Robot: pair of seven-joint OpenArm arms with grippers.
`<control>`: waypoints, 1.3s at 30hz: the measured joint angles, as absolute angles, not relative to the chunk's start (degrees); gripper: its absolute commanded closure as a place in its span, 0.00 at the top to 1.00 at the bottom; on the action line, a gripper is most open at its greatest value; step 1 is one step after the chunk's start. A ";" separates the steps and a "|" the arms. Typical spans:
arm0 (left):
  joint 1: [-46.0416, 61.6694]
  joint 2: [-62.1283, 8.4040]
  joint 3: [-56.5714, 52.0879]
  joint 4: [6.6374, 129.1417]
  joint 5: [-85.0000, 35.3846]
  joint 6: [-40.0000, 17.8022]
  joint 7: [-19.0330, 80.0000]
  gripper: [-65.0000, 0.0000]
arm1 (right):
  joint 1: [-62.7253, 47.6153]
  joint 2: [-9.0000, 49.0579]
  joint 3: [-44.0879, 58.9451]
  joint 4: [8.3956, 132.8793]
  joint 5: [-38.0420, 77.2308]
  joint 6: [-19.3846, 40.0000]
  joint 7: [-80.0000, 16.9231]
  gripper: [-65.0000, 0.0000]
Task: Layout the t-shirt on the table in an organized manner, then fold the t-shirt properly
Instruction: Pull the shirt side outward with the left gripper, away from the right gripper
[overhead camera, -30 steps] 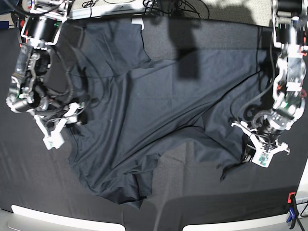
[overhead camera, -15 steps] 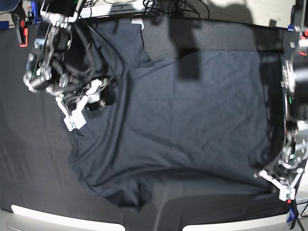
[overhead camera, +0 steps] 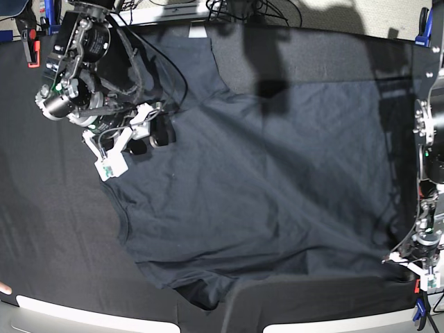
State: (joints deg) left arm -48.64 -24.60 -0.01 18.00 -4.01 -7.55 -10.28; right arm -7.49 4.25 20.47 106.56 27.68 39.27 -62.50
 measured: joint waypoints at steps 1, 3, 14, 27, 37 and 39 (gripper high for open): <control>-48.64 -24.51 -0.01 18.00 -3.99 -7.57 -10.20 0.27 | -7.49 4.25 20.47 106.56 27.68 39.27 -62.52 0.45; -48.75 -24.47 -0.01 18.00 -3.97 -7.57 -9.76 0.27 | -7.49 4.25 20.47 106.56 27.68 39.27 -62.50 0.45; -49.43 -26.76 -0.01 18.00 5.37 -7.62 -4.86 0.24 | -7.49 4.25 20.47 106.56 28.03 39.27 -62.50 0.45; -49.39 -33.06 -0.03 18.00 -22.96 -16.75 6.55 0.27 | -7.49 4.25 20.47 106.59 31.42 39.27 -63.77 0.45; -47.88 -33.47 -2.11 18.17 -27.40 -30.92 19.42 0.27 | -4.95 4.64 20.67 106.59 22.00 36.12 -60.88 0.45; -46.00 -33.82 -3.42 19.27 -28.23 -33.23 19.57 0.27 | -4.23 4.93 21.47 106.63 21.67 35.99 -60.29 0.45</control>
